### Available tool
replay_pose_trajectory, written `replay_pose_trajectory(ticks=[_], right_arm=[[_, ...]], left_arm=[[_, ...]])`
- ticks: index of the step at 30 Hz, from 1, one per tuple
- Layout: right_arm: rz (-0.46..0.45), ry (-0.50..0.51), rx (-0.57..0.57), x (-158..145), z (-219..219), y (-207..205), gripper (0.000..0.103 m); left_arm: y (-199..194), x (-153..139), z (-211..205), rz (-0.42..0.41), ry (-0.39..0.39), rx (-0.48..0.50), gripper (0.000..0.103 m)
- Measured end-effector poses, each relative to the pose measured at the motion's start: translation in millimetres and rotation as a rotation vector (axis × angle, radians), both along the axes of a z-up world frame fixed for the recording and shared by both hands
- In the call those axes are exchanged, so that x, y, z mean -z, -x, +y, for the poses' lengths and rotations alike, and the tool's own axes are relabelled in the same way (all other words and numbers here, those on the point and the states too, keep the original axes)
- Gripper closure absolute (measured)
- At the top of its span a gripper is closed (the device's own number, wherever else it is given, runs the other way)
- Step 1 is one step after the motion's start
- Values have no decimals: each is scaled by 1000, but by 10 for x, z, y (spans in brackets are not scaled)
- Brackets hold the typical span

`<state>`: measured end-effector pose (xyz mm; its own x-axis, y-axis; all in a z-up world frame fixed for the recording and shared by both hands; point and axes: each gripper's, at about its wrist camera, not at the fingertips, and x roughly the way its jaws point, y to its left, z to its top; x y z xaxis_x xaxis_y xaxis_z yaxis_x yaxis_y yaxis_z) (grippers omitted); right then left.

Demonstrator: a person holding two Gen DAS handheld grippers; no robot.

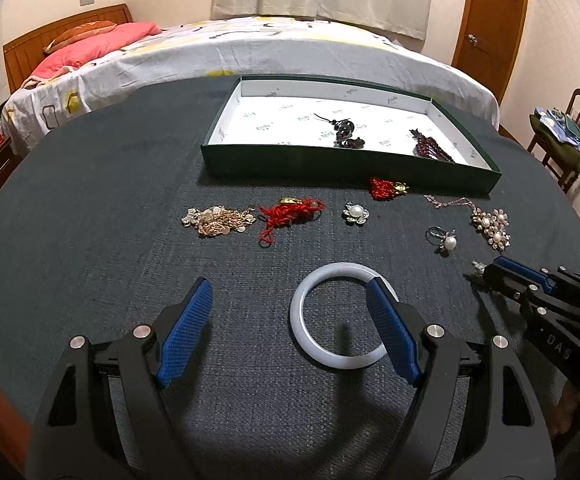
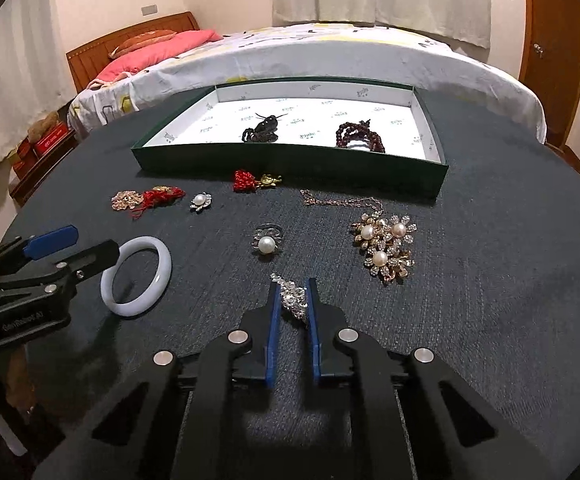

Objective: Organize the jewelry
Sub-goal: 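Lower the right tool onto the silver rhinestone brooch and close on it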

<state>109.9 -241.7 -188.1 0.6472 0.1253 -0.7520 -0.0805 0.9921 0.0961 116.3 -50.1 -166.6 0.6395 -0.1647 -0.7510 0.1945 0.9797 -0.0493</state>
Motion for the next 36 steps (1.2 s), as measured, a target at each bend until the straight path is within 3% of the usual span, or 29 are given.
replay_pose_trajectory(ticks=[15, 16, 17, 18, 19, 28, 33, 36], right_arm=[[18, -46, -13, 9, -36, -41, 92], [17, -43, -15, 6, -34, -42, 87], [16, -37, -10, 4, -34, -42, 66], [7, -33, -3, -4, -38, -32, 53], [-1, -34, -4, -11, -39, -25, 52], [37, -7, -7, 93, -26, -103, 55], [52, 32, -26, 87, -2, -91, 88], [55, 28, -33, 90, 21, -53, 88]], left_arm=[[9, 11, -6, 2, 2, -2, 26], [5, 10, -2, 3, 3, -2, 26], [5, 10, -2, 3, 4, -2, 26], [6, 11, -2, 3, 4, -2, 26], [5, 10, -2, 3, 3, -2, 26], [12, 41, -13, 13, 6, 1, 26], [7, 59, -15, 18, 6, 1, 26], [8, 65, -12, 20, 9, 2, 26]])
